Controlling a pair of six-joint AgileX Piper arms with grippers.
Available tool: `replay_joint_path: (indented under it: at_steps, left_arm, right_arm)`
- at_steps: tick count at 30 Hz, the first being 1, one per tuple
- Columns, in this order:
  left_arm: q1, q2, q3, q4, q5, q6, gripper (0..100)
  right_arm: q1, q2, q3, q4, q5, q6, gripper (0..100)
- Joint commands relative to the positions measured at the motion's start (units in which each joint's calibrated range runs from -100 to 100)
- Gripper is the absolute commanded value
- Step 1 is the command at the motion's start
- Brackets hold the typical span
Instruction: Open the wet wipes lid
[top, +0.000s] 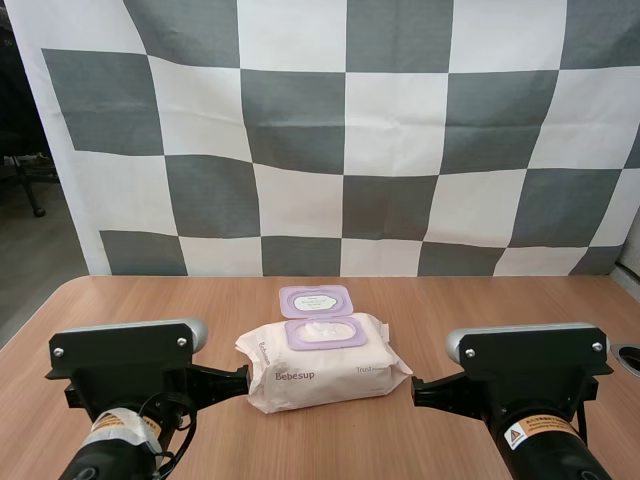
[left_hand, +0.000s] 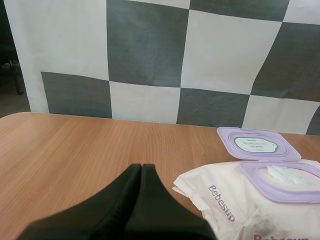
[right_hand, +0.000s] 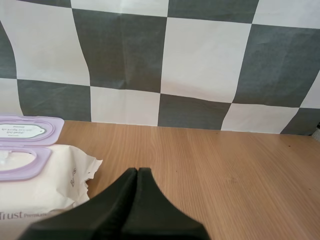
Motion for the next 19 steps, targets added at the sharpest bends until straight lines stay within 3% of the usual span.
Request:
replay_joint_path:
  at_steps: [1, 19]
  left_arm:
    - [0.01, 0.0, 0.0, 0.1, 0.0, 0.0, 0]
    - [0.01, 0.0, 0.0, 0.1, -1.2, 0.0, 0]
  right_arm:
    - [0.0, 0.0, 0.0, 0.0, 0.0, 0.0, 0]
    - [0.0, 0.0, 0.0, 0.0, 0.0, 0.0, 0]
